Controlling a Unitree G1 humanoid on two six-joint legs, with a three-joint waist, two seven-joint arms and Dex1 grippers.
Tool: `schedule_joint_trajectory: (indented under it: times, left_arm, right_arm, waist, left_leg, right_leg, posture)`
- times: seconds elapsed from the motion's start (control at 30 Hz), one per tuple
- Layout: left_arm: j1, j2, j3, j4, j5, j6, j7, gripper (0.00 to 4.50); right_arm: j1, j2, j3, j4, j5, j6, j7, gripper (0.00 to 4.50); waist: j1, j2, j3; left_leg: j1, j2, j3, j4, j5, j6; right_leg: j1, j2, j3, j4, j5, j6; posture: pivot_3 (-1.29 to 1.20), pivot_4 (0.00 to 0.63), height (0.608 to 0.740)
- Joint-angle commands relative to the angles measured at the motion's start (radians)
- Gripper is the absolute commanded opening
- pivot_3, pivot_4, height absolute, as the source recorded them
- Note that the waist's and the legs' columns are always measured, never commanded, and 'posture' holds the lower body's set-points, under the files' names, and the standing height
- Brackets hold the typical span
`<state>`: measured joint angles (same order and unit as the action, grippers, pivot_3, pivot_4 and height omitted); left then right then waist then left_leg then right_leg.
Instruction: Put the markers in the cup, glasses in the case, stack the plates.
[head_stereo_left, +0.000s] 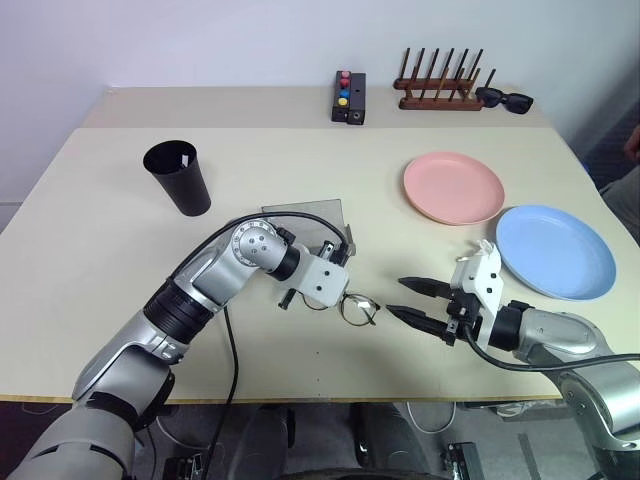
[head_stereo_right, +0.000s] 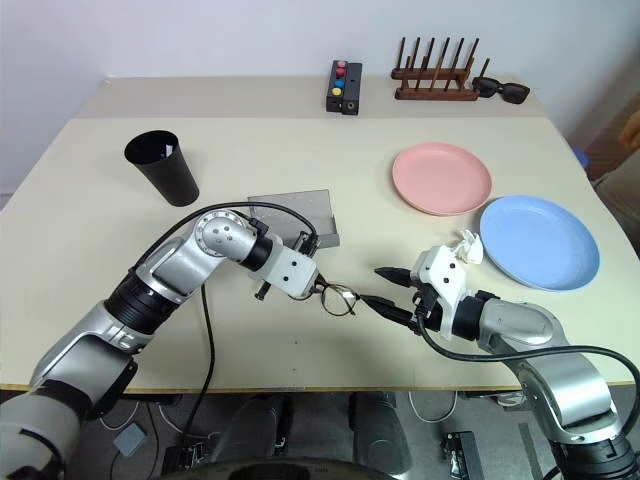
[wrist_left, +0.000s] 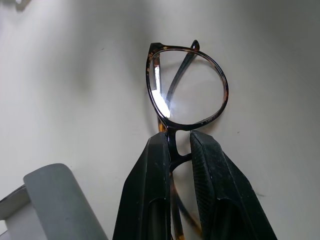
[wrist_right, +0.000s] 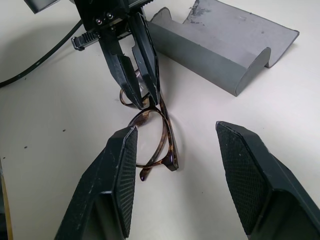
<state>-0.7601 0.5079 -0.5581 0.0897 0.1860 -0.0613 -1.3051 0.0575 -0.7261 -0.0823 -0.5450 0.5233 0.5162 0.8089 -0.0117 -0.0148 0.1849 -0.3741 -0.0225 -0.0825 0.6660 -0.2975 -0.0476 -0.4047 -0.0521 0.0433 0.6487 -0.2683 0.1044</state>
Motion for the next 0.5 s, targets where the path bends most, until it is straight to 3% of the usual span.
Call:
schedule_joint_trajectory:
  times: [0.03, 0.5]
  left_arm:
    - [-0.006, 0.006, 0.005, -0.007, 0.014, -0.013, 0.007, 0.62]
    - [-0.065, 0.011, 0.092, -0.029, -0.057, 0.058, 0.009, 0.62]
  right_arm:
    - [-0.015, 0.004, 0.000, -0.025, 0.004, -0.008, -0.002, 2.53]
    - [-0.021, 0.004, 0.001, -0.024, 0.004, -0.002, -0.010, 2.53]
  waist:
    - [0.000, 0.000, 0.000]
    - [0.000, 0.000, 0.000]
  left_leg:
    - [0.000, 0.000, 0.000, 0.000, 0.000, 0.000]
    - [0.000, 0.000, 0.000, 0.000, 0.000, 0.000]
  right_leg:
    - [0.000, 0.000, 0.000, 0.000, 0.000, 0.000]
    - [0.000, 0.000, 0.000, 0.000, 0.000, 0.000]
  posture:
    - [0.00, 0.150, 0.735]
    - [0.00, 0.150, 0.735]
